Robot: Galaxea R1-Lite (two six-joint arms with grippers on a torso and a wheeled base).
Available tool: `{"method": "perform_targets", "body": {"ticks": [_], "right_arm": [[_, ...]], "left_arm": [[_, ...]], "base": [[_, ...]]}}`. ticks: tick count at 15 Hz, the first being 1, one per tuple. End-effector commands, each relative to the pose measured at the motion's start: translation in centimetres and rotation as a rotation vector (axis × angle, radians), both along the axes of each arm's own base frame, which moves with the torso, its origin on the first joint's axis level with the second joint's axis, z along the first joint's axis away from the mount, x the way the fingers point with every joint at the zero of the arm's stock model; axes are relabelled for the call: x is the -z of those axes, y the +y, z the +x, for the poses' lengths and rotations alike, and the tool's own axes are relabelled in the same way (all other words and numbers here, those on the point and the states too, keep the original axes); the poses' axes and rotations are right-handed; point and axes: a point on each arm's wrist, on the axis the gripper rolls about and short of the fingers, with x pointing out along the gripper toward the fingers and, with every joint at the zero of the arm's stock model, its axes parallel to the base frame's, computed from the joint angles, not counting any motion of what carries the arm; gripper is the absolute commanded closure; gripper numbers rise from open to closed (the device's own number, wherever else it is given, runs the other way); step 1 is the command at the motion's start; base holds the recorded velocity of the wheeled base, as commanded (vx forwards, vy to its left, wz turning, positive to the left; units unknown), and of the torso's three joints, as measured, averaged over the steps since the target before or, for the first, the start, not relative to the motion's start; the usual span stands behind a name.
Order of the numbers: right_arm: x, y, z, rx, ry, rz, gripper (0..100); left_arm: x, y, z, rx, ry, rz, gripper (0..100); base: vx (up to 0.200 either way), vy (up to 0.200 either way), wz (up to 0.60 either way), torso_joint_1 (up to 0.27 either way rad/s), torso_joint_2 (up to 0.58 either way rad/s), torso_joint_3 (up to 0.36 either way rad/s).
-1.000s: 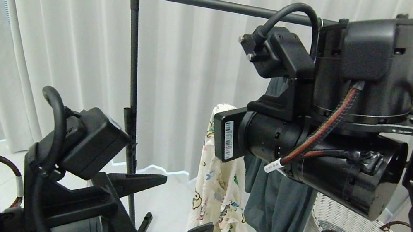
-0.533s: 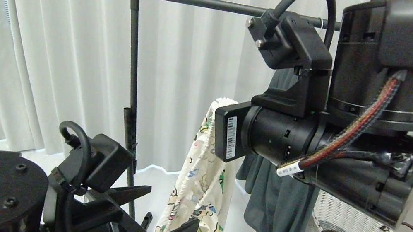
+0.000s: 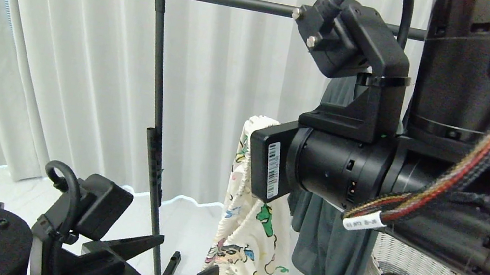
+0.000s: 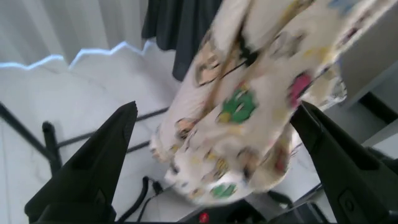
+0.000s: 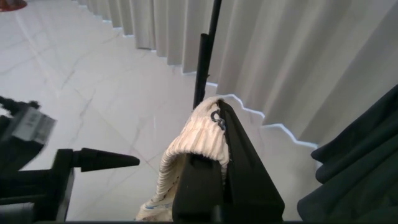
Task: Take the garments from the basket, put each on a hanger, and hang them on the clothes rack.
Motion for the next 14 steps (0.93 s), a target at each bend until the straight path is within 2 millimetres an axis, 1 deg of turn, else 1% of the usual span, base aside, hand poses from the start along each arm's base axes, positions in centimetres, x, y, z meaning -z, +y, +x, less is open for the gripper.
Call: {"method": "perform_targets", "body": {"ticks": [1, 3, 6, 11, 14], "right_arm": [[-0.5, -0.6, -0.3, -0.003, -0.002, 0.007, 100], [-0.7, -0.8, -0.4, -0.001, -0.005, 0.014, 100], [-0.5, -0.6, -0.3, -0.001, -0.004, 0.008, 100], [-0.6, -0.7, -0.4, -0.003, -0.005, 0.010, 100], [-0.8, -0.7, -0.7, -0.012, -0.007, 0.015, 100]], "left_arm": [[0.7, 0.2, -0.4, 0.003, 0.011, -0.015, 0], [0.4, 0.3, -0.6, 0.011, -0.007, -0.057, 0], [0.2, 0.7, -1.1, 0.023, -0.016, -0.072, 0], [1.5, 1.3, -1.5, 0.025, 0.015, -0.029, 0], [1.6, 1.2, -1.4, 0.029, 0.020, -0.027, 0]], "base": [[0.000, 0.000, 0.00, 0.000, 0.00, 0.000], [0.000, 0.000, 0.00, 0.000, 0.00, 0.000], [0.000, 0.000, 0.00, 0.000, 0.00, 0.000], [0.000, 0.000, 0.00, 0.000, 0.00, 0.000], [0.000, 0.000, 0.00, 0.000, 0.00, 0.000]]}}
